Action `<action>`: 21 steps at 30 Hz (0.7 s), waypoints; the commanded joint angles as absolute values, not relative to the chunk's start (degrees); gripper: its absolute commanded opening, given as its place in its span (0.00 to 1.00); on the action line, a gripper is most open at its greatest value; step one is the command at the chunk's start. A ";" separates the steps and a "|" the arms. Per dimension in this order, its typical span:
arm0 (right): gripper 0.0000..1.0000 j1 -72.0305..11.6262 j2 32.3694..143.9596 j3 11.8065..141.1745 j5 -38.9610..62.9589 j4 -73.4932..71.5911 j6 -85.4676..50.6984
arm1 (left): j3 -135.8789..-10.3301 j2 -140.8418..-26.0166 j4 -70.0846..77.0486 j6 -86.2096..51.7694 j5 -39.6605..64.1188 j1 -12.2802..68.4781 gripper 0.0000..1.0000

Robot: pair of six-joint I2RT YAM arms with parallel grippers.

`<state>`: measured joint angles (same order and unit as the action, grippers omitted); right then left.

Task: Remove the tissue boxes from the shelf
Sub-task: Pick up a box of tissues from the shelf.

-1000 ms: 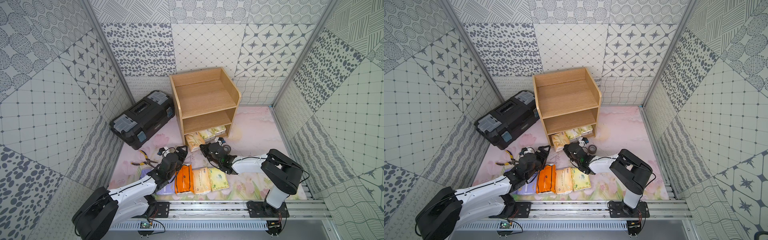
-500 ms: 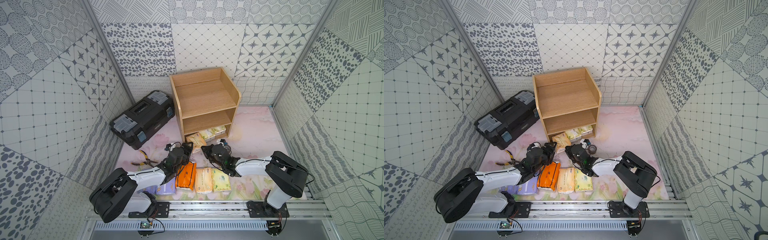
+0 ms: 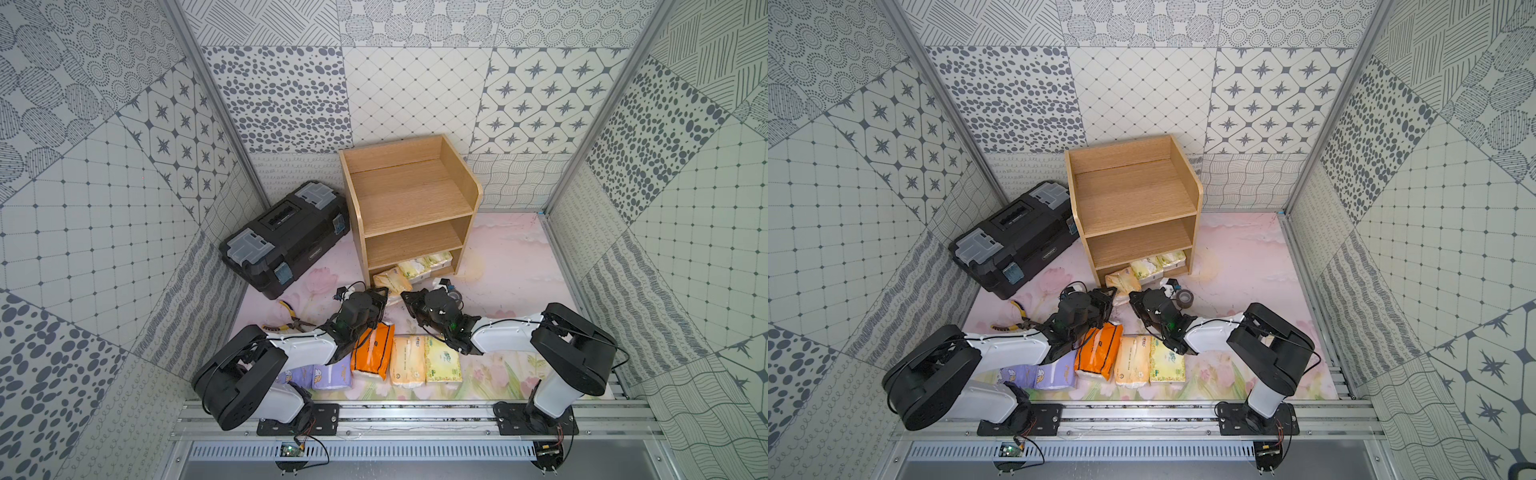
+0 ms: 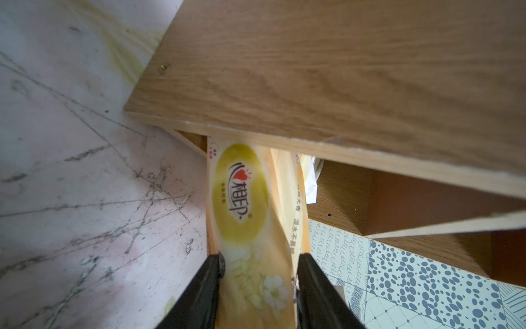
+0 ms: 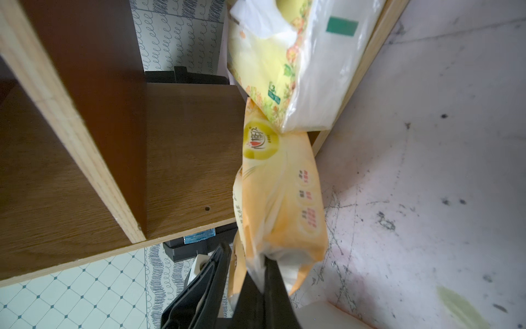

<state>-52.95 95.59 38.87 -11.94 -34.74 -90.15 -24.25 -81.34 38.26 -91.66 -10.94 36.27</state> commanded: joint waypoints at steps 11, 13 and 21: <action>0.00 -53.65 94.53 38.98 -9.83 -38.12 -89.85 | -25.14 -80.52 41.28 -91.01 -10.55 36.38 0.28; 0.11 -53.30 94.00 39.09 -9.69 -36.62 -89.23 | -25.27 -80.12 40.10 -91.23 -10.63 36.39 0.25; 0.71 -50.53 89.44 37.25 -9.16 -28.53 -82.32 | -25.77 -79.89 38.75 -90.88 -10.58 36.32 0.23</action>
<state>-51.59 91.70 38.59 -9.45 -31.31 -85.78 -24.77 -80.18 37.67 -91.70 -11.03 36.29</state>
